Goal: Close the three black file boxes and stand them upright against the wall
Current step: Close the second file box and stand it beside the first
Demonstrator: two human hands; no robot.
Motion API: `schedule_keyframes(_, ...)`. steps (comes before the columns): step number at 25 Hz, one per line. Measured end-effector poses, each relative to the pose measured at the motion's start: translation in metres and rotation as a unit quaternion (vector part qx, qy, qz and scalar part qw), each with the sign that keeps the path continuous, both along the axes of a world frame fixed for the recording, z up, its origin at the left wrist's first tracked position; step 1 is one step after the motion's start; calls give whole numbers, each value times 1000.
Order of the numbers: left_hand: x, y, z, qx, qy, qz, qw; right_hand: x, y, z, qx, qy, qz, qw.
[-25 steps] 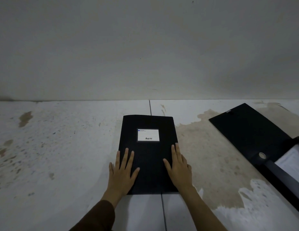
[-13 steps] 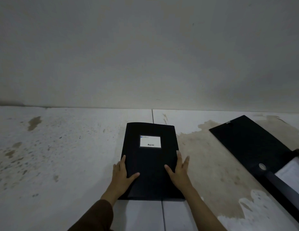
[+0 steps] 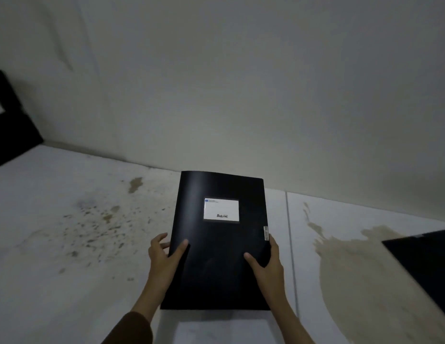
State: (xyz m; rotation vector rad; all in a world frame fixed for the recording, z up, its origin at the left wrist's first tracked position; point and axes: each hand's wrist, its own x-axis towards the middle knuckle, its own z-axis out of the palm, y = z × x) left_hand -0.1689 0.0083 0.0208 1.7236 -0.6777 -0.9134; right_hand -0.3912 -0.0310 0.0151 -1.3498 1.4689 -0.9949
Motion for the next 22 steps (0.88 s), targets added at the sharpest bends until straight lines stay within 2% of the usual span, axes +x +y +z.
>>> schedule_keyframes(8,200,49,74,-49,105,52,992,202,3,42,-67,-61,134,987)
schedule_keyframes(14,316,104,97,-132,112,122,977,332,23,59,-81,-62,202,974)
schedule_keyframes(22,402,119,102,-190,59,199,960,444,20,67,-77,-36,272,958)
